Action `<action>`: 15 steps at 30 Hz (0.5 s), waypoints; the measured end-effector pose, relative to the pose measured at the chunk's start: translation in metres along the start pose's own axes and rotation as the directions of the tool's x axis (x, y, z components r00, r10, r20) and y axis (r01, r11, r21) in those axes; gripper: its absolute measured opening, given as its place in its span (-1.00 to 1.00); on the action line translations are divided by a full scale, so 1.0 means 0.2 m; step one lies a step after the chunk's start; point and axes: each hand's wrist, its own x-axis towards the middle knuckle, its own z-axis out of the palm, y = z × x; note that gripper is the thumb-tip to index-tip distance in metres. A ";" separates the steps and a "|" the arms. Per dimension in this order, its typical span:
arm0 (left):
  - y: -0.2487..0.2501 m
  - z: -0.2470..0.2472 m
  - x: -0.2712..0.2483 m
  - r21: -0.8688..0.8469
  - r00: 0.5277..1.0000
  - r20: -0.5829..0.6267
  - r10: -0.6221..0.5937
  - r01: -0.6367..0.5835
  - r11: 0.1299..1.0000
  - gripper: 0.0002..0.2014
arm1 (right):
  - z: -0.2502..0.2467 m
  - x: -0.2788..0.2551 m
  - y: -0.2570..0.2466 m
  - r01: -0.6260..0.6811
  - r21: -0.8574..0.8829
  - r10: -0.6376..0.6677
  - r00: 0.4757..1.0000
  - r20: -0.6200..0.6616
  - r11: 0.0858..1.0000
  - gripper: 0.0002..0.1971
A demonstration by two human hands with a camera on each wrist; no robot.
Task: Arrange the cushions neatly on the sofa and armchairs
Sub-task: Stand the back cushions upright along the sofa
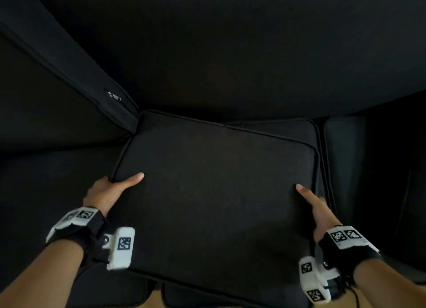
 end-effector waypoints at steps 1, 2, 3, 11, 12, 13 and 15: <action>0.00 0.01 -0.04 -0.002 1.000 -0.013 0.000 0.000 1.000 0.14 | -0.02 -0.04 -0.04 0.026 -0.008 -0.026 0.999 -0.022 1.000 0.10; -0.01 0.02 -0.08 -0.022 1.000 -0.012 0.002 -0.003 1.000 0.11 | -0.05 -0.08 -0.07 0.059 -0.008 -0.059 0.998 -0.032 0.998 0.05; -0.01 0.04 -0.13 -0.058 1.000 -0.002 0.010 -0.010 0.998 0.06 | -0.09 -0.13 -0.09 0.087 0.003 -0.087 0.995 -0.044 0.996 -0.04; 0.26 0.05 -0.48 -0.341 0.975 0.040 0.219 -0.193 0.920 -0.11 | -0.38 -0.43 -0.22 0.289 0.167 -0.279 0.957 -0.080 0.943 -0.58; 0.32 0.03 -0.52 -0.386 0.970 0.037 0.241 -0.208 0.899 -0.13 | -0.39 -0.46 -0.26 0.311 0.184 -0.302 0.950 -0.074 0.933 -0.62; 0.39 0.01 -0.57 -0.444 0.965 0.038 0.259 -0.216 0.869 -0.19 | -0.40 -0.48 -0.32 0.337 0.203 -0.331 0.941 -0.064 0.919 -0.68; 0.50 -0.04 -0.62 -0.548 0.962 0.039 0.269 -0.204 0.811 -0.24 | -0.40 -0.52 -0.44 0.389 0.248 -0.393 0.919 -0.033 0.887 -0.78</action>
